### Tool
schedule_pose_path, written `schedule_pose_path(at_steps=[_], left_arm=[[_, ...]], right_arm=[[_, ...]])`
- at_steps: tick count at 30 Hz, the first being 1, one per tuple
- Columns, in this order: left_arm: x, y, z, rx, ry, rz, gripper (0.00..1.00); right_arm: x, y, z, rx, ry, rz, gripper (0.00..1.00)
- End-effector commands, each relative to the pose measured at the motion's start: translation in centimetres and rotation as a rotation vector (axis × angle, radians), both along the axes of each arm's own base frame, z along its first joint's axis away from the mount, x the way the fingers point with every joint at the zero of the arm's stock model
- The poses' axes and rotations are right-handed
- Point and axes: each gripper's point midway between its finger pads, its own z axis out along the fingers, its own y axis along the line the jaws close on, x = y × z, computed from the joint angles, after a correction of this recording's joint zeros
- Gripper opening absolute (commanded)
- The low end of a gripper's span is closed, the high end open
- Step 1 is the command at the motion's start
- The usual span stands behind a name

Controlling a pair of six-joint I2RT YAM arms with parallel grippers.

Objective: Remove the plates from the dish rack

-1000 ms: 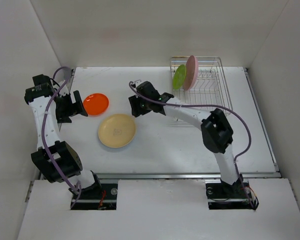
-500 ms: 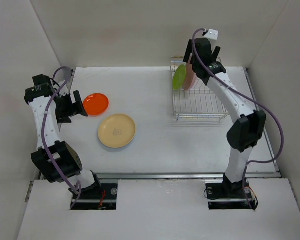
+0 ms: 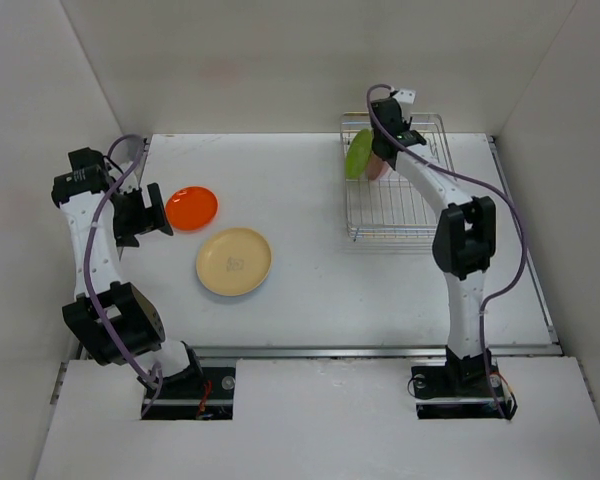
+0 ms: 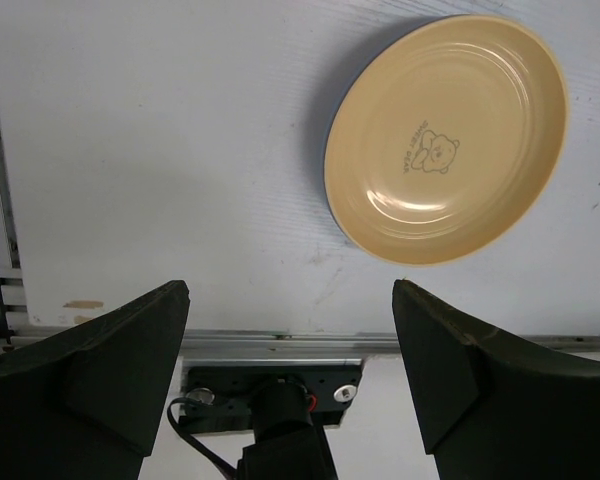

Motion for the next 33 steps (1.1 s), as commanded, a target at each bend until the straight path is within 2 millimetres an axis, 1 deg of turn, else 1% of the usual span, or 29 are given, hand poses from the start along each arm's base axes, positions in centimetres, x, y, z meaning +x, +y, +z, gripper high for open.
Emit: schedule_pose_path(at_steps=[1,2,3,4,5,6,7,8,9,11,12,13,14,15,16,18,19,20,21,22,23,24,25,28,29,30,31,32,33], left_arm=[[0.0,0.0,0.4,0.02,-0.01,-0.019,0.8],[0.0,0.0,0.4,0.02,-0.01,-0.019,0.8],[0.1,-0.3,0.4,0.02,-0.01,-0.03,0.8],[0.1,-0.3,0.4,0.02,-0.01,-0.03,0.8],[0.1,-0.3,0.4,0.02,-0.01,-0.03,0.8],[-0.1,-0.4,0.3,0.016,-0.001,-0.03,0.8],[-0.1,-0.4,0.3,0.016,-0.001,-0.03,0.8],[-0.1,-0.4,0.3,0.016,-0.001,-0.03,0.8],[-0.2,-0.4,0.6,0.02,-0.01,-0.03,0.8],[-0.1,-0.5,0.6,0.012,-0.013,-0.033,0.8],[-0.3,-0.6,1.1,0.015,-0.023,-0.033,0.8],[-0.3,-0.6,1.1,0.016,-0.023,-0.033,0.8],[-0.3,-0.6,1.1,0.019,-0.024,-0.041,0.8],[-0.4,-0.6,1.4,0.024,-0.036,-0.041,0.8],[-0.6,-0.8,1.4,0.012,-0.03,-0.045,0.8],[-0.7,-0.9,1.6,0.016,-0.039,-0.045,0.8],[-0.8,-0.9,1.9,0.019,-0.047,-0.045,0.8],[-0.7,-1.1,1.9,0.011,-0.051,-0.048,0.8],[-0.7,-1.1,1.9,0.011,-0.051,-0.048,0.8],[-0.8,-1.1,2.1,0.015,-0.059,-0.048,0.8],[-0.8,-1.1,2.1,0.015,-0.059,-0.048,0.8],[-0.8,-1.3,2.2,0.002,-0.062,-0.043,0.8],[-0.8,-1.3,2.2,0.002,-0.062,-0.043,0.8],[-0.7,-1.5,2.2,-0.006,-0.065,-0.046,0.8],[-0.7,-1.5,2.2,-0.006,-0.065,-0.046,0.8],[-0.9,-1.5,2.2,-0.01,-0.057,-0.046,0.8],[-1.0,-1.4,2.1,0.0,-0.053,-0.043,0.8],[-1.0,-1.4,2.1,0.0,-0.053,-0.043,0.8],[-1.0,-1.2,2.1,0.008,-0.05,-0.039,0.8]], right_arm=[[-0.3,-1.8,6.4,0.014,-0.147,-0.069,0.36],[-0.9,-2.2,7.8,0.017,-0.177,-0.082,0.29],[-1.3,-2.6,8.6,-0.001,-0.187,-0.088,0.25],[-1.8,-3.2,9.5,-0.018,-0.205,-0.109,0.16],[-2.4,-3.0,10.0,-0.031,-0.211,-0.106,0.13],[-3.1,-3.6,12.3,-0.039,-0.253,-0.111,0.1],[-3.5,-3.9,13.7,-0.046,-0.279,-0.12,0.03],[-4.2,-3.9,14.5,-0.064,-0.291,-0.131,0.01],[-5.1,-4.0,16.5,-0.066,-0.327,-0.136,0.0],[-6.4,-4.9,18.5,-0.126,-0.345,-0.181,0.0],[-7.1,-4.8,20.3,-0.135,-0.379,-0.195,0.0],[-8.0,-5.7,21.9,-0.18,-0.385,-0.213,0.0],[-8.5,-5.7,22.4,-0.211,-0.379,-0.228,0.0],[-9.8,-6.3,23.4,-0.243,-0.387,-0.286,0.0],[-10.7,-7.0,25.0,-0.251,-0.414,-0.32,0.0],[-12.6,-6.9,26.7,-0.292,-0.416,-0.354,0.0],[-13.0,-6.5,26.7,-0.287,-0.421,-0.342,0.0],[-14.4,-6.1,28.3,-0.251,-0.466,-0.312,0.0],[-14.7,-4.8,28.5,-0.221,-0.486,-0.249,0.0],[-14.5,-0.7,28.8,-0.157,-0.527,-0.064,0.0],[-15.2,1.5,28.0,-0.122,-0.529,0.06,0.0],[-15.2,4.3,27.3,-0.053,-0.539,0.184,0.0],[-15.4,9.3,26.3,0.036,-0.53,0.435,0.0],[-16.4,17.4,21.0,0.256,-0.389,0.769,0.0],[-18.2,21.1,19.3,0.341,-0.319,0.975,0.0],[-18.5,24.2,16.3,0.39,-0.24,1.073,0.0],[-19.4,26.3,14.6,0.433,-0.184,1.161,0.0],[-22.0,29.4,13.5,0.491,-0.12,1.322,0.0],[-22.7,31.0,13.2,0.512,-0.095,1.381,0.0]])
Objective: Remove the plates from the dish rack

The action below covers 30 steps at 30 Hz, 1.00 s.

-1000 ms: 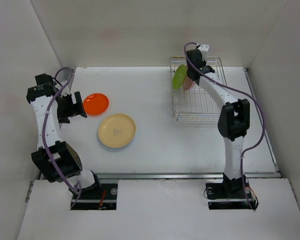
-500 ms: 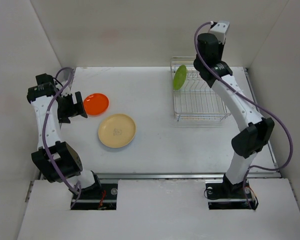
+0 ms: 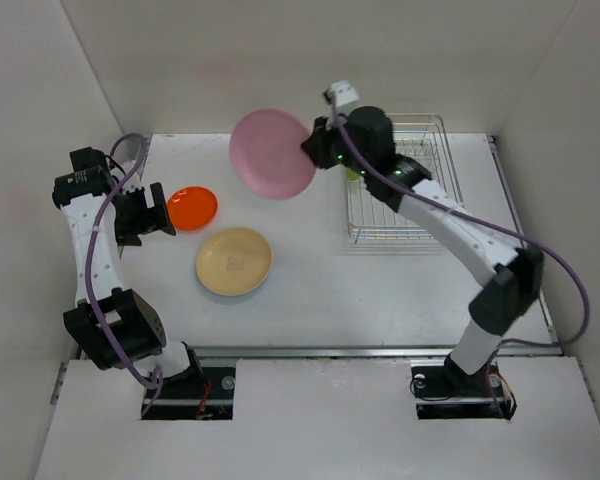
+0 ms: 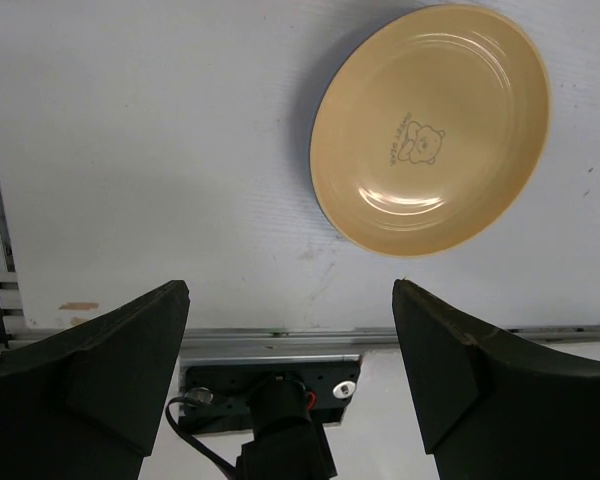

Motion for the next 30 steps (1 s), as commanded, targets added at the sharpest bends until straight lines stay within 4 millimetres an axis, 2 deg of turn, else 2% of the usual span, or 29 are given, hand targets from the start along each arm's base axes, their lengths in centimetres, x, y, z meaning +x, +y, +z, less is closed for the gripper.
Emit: schedule_pose_path(at_steps=[1,3,4,6,7,8,9,10,12,15,16,19,22,27,30], left_arm=[[-0.7,-0.4,1.3,0.011,-0.027,-0.009,0.8],[-0.8,-0.4,1.0,0.007,-0.017,-0.009,0.8],[-0.8,-0.4,1.0,0.007,-0.017,-0.009,0.8],[-0.8,-0.4,1.0,0.007,-0.017,-0.009,0.8],[-0.8,-0.4,1.0,0.007,-0.017,-0.009,0.8],[-0.9,-0.2,1.0,0.021,-0.014,-0.013,0.8],[-1.0,-0.2,0.7,0.018,-0.006,-0.013,0.8],[-1.0,-0.2,0.7,0.018,-0.006,-0.013,0.8],[-1.2,-0.1,0.4,0.023,0.006,-0.01,0.8],[-1.2,-0.1,0.4,0.023,0.006,-0.01,0.8],[-1.2,-0.1,0.4,0.023,0.006,-0.01,0.8],[-1.2,-0.1,0.4,0.023,0.006,-0.01,0.8],[-1.2,-0.1,0.4,0.023,0.006,-0.01,0.8],[-1.2,-0.1,0.4,0.023,0.006,-0.01,0.8],[-1.1,-0.3,0.5,0.015,0.003,-0.013,0.8]], right_arm=[[-6.5,11.1,-8.8,0.038,0.288,0.558,0.0],[-7.6,13.5,-11.1,0.034,0.349,0.624,0.0],[-7.0,14.5,-13.0,0.038,0.386,0.635,0.0],[-6.9,15.4,-14.6,0.06,0.438,0.654,0.0],[-6.7,15.6,-15.1,0.063,0.454,0.65,0.0],[-6.4,15.9,-17.1,0.049,0.486,0.644,0.0],[-6.4,16.0,-18.0,0.043,0.501,0.641,0.0],[-5.9,15.8,-19.9,0.015,0.544,0.605,0.02],[-5.9,15.8,-22.0,-0.018,0.591,0.598,0.07],[-6.5,16.1,-24.2,-0.047,0.641,0.612,0.26],[-6.5,15.9,-25.3,-0.061,0.663,0.597,0.42],[-5.9,15.1,-26.8,-0.107,0.678,0.535,0.46],[-6.6,14.9,-27.8,-0.174,0.676,0.508,0.49],[-5.4,13.1,-29.2,-0.277,0.663,0.375,0.51],[-5.3,12.5,-29.3,-0.3,0.656,0.353,0.52]])
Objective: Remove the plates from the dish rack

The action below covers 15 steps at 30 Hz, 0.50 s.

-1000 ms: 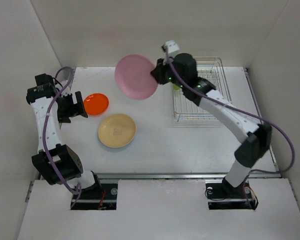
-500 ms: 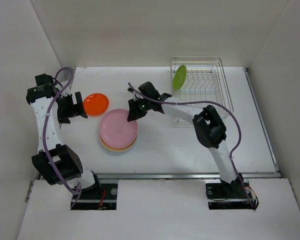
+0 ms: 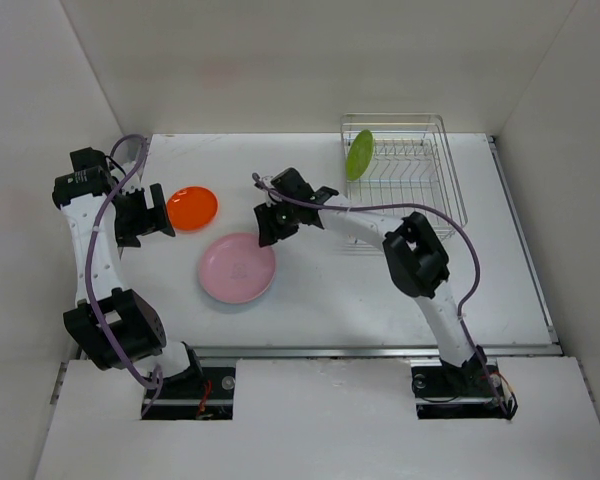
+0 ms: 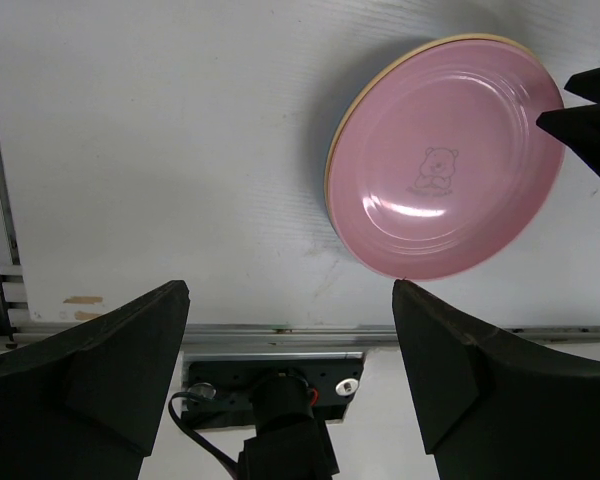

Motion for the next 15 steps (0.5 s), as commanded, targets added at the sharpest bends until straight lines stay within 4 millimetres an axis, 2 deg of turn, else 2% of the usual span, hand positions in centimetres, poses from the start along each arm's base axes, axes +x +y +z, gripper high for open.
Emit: schedule_pose_path(at_steps=[1,5,6,8,9,10,11,12,13,14,15], left_arm=[[-0.9,-0.5,0.6,0.003,-0.009,-0.019,0.8],[-0.9,-0.5,0.6,0.003,-0.009,-0.019,0.8],[-0.9,-0.5,0.6,0.003,-0.009,-0.019,0.8],[-0.9,-0.5,0.6,0.003,-0.009,-0.019,0.8],[-0.9,-0.5,0.6,0.003,-0.009,-0.019,0.8],[-0.9,-0.5,0.6,0.003,-0.009,-0.019,0.8],[-0.9,-0.5,0.6,0.003,-0.009,-0.019,0.8],[-0.9,-0.5,0.6,0.003,-0.009,-0.019,0.8],[-0.7,-0.4,0.6,0.007,-0.018,-0.019,0.8],[-0.7,-0.4,0.6,0.007,-0.018,-0.019,0.8],[-0.7,-0.4,0.6,0.007,-0.018,-0.019,0.8]], right_arm=[[0.7,-0.9,0.5,-0.067,-0.067,-0.025,0.52],[0.9,-1.4,2.8,-0.058,-0.109,-0.049,0.55],[1.3,-1.5,5.5,-0.025,-0.157,-0.064,0.55],[2.0,-2.1,8.5,-0.012,-0.222,-0.107,0.59],[2.3,-2.6,11.6,0.02,-0.279,-0.135,0.59],[3.1,-3.4,13.5,0.033,-0.312,-0.182,0.61],[4.7,-5.2,14.9,0.015,-0.358,-0.274,0.65],[5.6,-6.4,16.6,0.021,-0.393,-0.33,0.67],[6.4,-7.8,19.3,0.053,-0.432,-0.404,0.69],[7.3,-9.2,20.6,0.06,-0.462,-0.466,0.74],[9.4,-12.4,21.2,0.025,-0.502,-0.594,0.77]])
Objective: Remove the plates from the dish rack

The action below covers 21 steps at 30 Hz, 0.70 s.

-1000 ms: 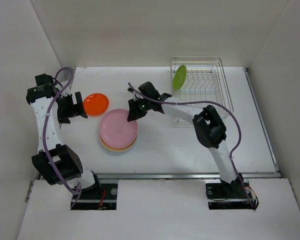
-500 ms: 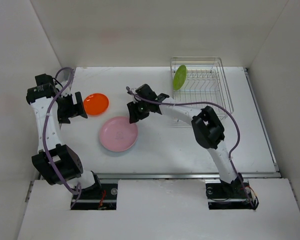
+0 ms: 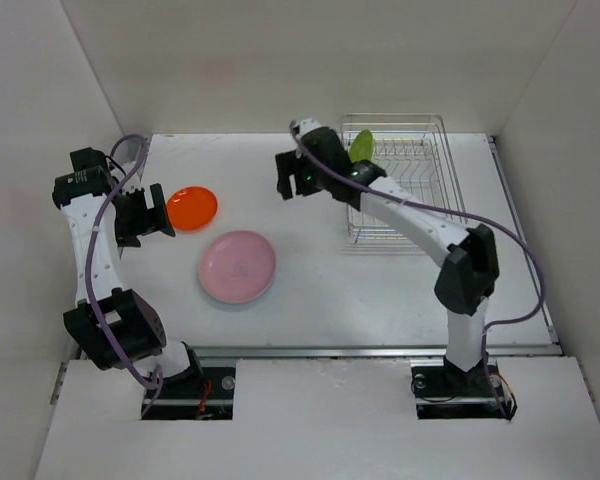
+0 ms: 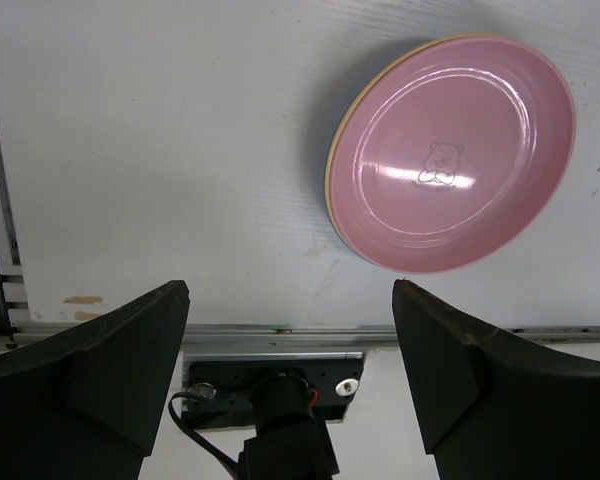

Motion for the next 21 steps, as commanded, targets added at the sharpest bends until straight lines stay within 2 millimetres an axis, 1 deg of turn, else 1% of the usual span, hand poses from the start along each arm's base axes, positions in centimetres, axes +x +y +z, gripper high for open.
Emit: schedule_pose_path(at_steps=[1,2,3,4,5,6,7,8,9,10,11,12,13,14,15,16,18,19,21], left_arm=[[-0.7,-0.2,0.3,0.013,-0.005,-0.014,0.8],[-0.7,-0.2,0.3,0.013,-0.005,-0.014,0.8],[-0.7,-0.2,0.3,0.013,-0.005,-0.014,0.8],[-0.7,0.0,0.3,0.022,-0.001,-0.011,0.8],[-0.4,0.1,0.1,0.026,-0.002,-0.019,0.8],[-0.4,0.1,0.1,0.026,-0.002,-0.019,0.8],[-0.4,0.1,0.1,0.026,-0.002,-0.019,0.8],[-0.3,0.2,-0.2,0.022,0.008,-0.019,0.8],[-0.2,0.2,0.1,0.025,-0.001,-0.019,0.8],[-0.1,0.3,-0.2,0.021,0.009,-0.019,0.8],[-0.2,0.4,-0.2,0.029,0.012,-0.016,0.8],[-0.2,0.4,-0.2,0.029,0.012,-0.016,0.8],[0.1,0.5,-0.2,0.029,0.014,-0.016,0.8],[0.1,0.5,-0.2,0.029,0.014,-0.016,0.8],[0.2,0.5,-0.5,0.025,0.024,-0.016,0.8],[0.2,0.5,-0.5,0.025,0.024,-0.016,0.8],[0.3,0.5,-0.7,0.018,0.033,-0.008,0.8],[0.3,0.5,-0.7,0.018,0.033,-0.008,0.8],[0.3,0.6,-1.0,0.015,0.042,-0.008,0.8]], right_arm=[[6.3,-8.5,10.3,0.083,-0.255,-0.383,0.79],[7.3,-10.2,10.4,0.089,-0.258,-0.461,0.82],[9.2,-13.8,10.5,0.067,-0.278,-0.573,0.84],[10.1,-15.6,11.3,0.077,-0.293,-0.632,0.84],[11.3,-16.9,10.3,0.072,-0.28,-0.683,0.84],[12.2,-18.1,9.9,0.072,-0.275,-0.715,0.84],[13.5,-20.5,9.7,0.061,-0.28,-0.77,0.84],[14.6,-21.2,8.8,0.057,-0.265,-0.796,0.84],[15.3,-21.8,8.4,0.059,-0.258,-0.801,0.84],[16.1,-22.7,8.0,0.063,-0.249,-0.808,0.84],[17.0,-22.9,7.3,0.062,-0.242,-0.811,0.84],[17.6,-23.4,7.1,0.065,-0.246,-0.822,0.84],[17.8,-23.2,6.3,0.062,-0.233,-0.826,0.84],[18.5,-23.4,6.1,0.079,-0.229,-0.816,0.84],[19.1,-23.8,4.8,0.074,-0.213,-0.816,0.84],[19.4,-23.4,4.3,0.081,-0.207,-0.802,0.82],[19.8,-23.2,2.9,0.089,-0.18,-0.777,0.8],[20.2,-23.6,1.7,0.085,-0.16,-0.793,0.78],[20.0,-22.8,0.6,0.1,-0.126,-0.762,0.68]])
